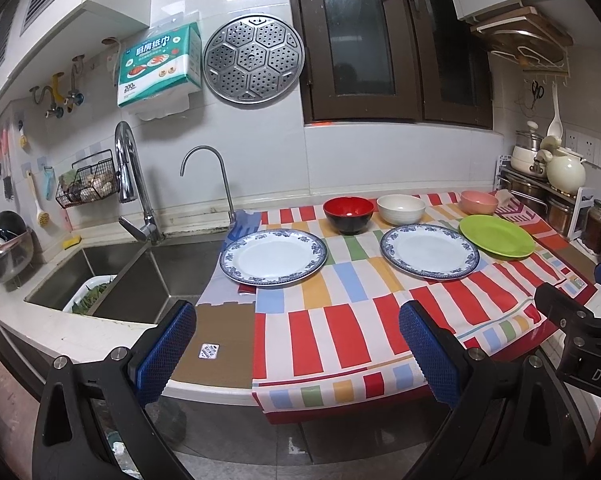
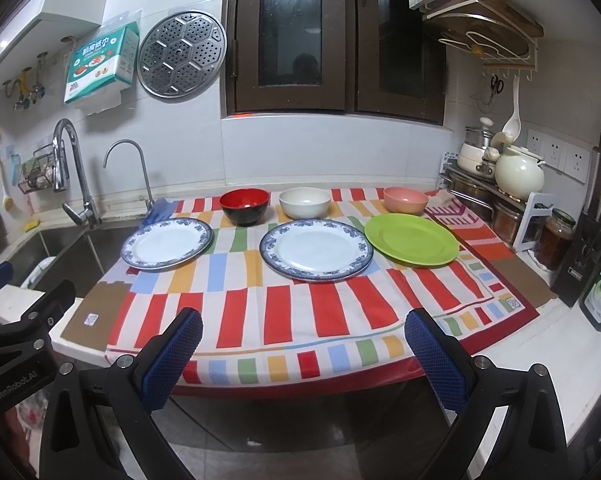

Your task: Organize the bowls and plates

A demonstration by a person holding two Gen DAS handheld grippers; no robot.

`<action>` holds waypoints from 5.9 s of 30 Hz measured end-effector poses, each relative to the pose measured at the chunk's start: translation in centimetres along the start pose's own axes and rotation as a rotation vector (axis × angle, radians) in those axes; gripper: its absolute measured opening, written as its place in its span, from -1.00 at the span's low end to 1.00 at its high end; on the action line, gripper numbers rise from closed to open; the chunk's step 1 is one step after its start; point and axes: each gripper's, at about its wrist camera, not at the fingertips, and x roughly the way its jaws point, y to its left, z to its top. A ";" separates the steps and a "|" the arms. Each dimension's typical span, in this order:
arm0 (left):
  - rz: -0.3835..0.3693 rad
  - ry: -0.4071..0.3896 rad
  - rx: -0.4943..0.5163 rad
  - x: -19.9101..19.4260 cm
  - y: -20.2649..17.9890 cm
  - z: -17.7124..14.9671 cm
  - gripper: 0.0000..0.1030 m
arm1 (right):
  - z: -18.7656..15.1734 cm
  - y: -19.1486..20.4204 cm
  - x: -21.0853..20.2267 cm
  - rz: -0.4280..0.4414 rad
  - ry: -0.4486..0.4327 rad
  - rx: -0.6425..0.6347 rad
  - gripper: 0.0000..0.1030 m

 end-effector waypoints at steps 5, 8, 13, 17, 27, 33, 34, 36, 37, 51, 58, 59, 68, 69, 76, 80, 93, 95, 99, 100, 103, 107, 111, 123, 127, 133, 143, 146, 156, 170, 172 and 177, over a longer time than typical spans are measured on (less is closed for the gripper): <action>-0.004 0.002 0.000 0.1 0.0 0.0 1.00 | 0.0 -0.3 0.0 0.000 0.003 -0.001 0.98; -0.004 0.002 0.000 0.2 0.0 0.0 1.00 | 0.1 -0.2 0.0 -0.003 0.005 -0.003 0.98; -0.004 0.002 0.000 0.2 0.0 0.1 1.00 | 0.2 -0.2 0.1 -0.005 0.005 -0.003 0.99; -0.003 0.003 0.000 0.2 0.0 0.1 1.00 | 0.2 -0.3 0.1 -0.007 0.006 -0.004 0.99; -0.006 0.005 0.002 0.3 -0.1 0.2 1.00 | 0.3 -0.3 0.1 -0.008 0.007 -0.004 0.98; -0.006 0.006 0.002 0.4 -0.2 0.2 1.00 | 0.3 -0.3 0.2 -0.009 0.008 -0.004 0.98; -0.006 0.005 0.002 0.3 -0.2 0.2 1.00 | 0.4 -0.3 0.2 -0.009 0.008 -0.005 0.98; -0.006 0.005 0.002 0.4 -0.2 0.2 1.00 | 0.3 -0.4 0.3 -0.010 0.009 -0.005 0.98; -0.007 0.006 0.002 0.3 -0.2 0.2 1.00 | 0.3 -0.3 0.2 -0.009 0.009 -0.005 0.99; -0.015 0.060 0.002 2.6 1.1 0.0 1.00 | 0.1 1.1 1.8 0.005 0.037 -0.018 0.98; 0.054 0.083 -0.035 4.8 1.3 0.7 1.00 | 1.1 2.1 4.4 0.056 0.043 -0.067 0.98; 0.066 0.088 -0.041 5.1 1.3 0.9 1.00 | 1.3 2.3 4.9 0.067 0.041 -0.077 0.98; 0.179 0.119 -0.103 8.4 1.7 2.0 1.00 | 4.1 3.4 10.1 0.176 0.041 -0.150 0.98; 0.194 0.118 -0.106 8.7 1.9 2.0 1.00 | 4.4 3.6 10.7 0.185 0.045 -0.158 0.99; 0.252 0.106 -0.103 11.0 3.6 3.4 1.00 | 6.1 5.7 13.7 0.226 0.038 -0.184 0.98; 0.273 0.086 -0.090 13.1 5.4 4.5 1.00 | 7.2 7.3 15.6 0.237 0.037 -0.173 0.99; 0.228 0.120 -0.060 22.3 11.3 7.0 1.00 | 10.4 14.0 22.3 0.177 0.050 -0.157 0.98; 0.220 0.137 -0.056 23.7 12.0 7.3 0.99 | 10.9 14.9 23.3 0.160 0.048 -0.165 0.98; 0.201 0.174 -0.045 26.4 13.0 7.3 0.92 | 11.7 16.4 25.5 0.137 0.057 -0.167 0.98; 0.196 0.184 -0.043 27.1 13.2 7.3 0.89 | 11.8 16.7 26.3 0.131 0.066 -0.164 0.98; 0.185 0.215 -0.038 29.3 13.7 7.0 0.84 | 11.8 17.4 28.4 0.117 0.097 -0.154 0.96; 0.170 0.262 -0.039 32.2 14.3 6.4 0.76 | 11.4 18.2 31.3 0.113 0.153 -0.145 0.91; 0.147 0.315 -0.049 34.9 14.8 5.6 0.69 | 10.6 19.0 34.0 0.119 0.203 -0.133 0.83; 0.101 0.429 -0.070 39.7 15.0 3.3 0.47 | 8.0 19.7 39.4 0.127 0.340 -0.106 0.62; 0.091 0.445 -0.079 40.4 15.2 3.0 0.31 | 7.7 19.7 40.4 0.133 0.370 -0.091 0.53; 0.082 0.468 -0.104 41.0 15.6 2.6 0.16 | 7.2 19.9 41.4 0.141 0.403 -0.080 0.36; 0.030 0.476 -0.118 41.4 15.4 2.7 -0.24 | 7.0 19.8 42.0 0.148 0.422 -0.052 0.04; 0.021 0.477 -0.116 41.6 15.4 2.9 -0.28 | 7.1 19.9 41.9 0.166 0.422 -0.060 -0.13; 0.027 0.474 -0.113 41.5 15.4 2.9 -0.29 | 7.3 20.3 41.8 0.179 0.432 -0.065 -0.31; 0.020 0.459 -0.124 38.1 14.5 2.9 -0.29 | 8.0 19.7 39.0 0.176 0.406 -0.090 -0.34; 0.018 0.449 -0.122 37.3 14.1 3.0 -0.29 | 8.2 19.3 38.2 0.175 0.399 -0.091 -0.34; 0.021 0.430 -0.122 35.0 13.0 3.2 -0.29 | 8.4 17.9 36.3 0.177 0.383 -0.088 -0.34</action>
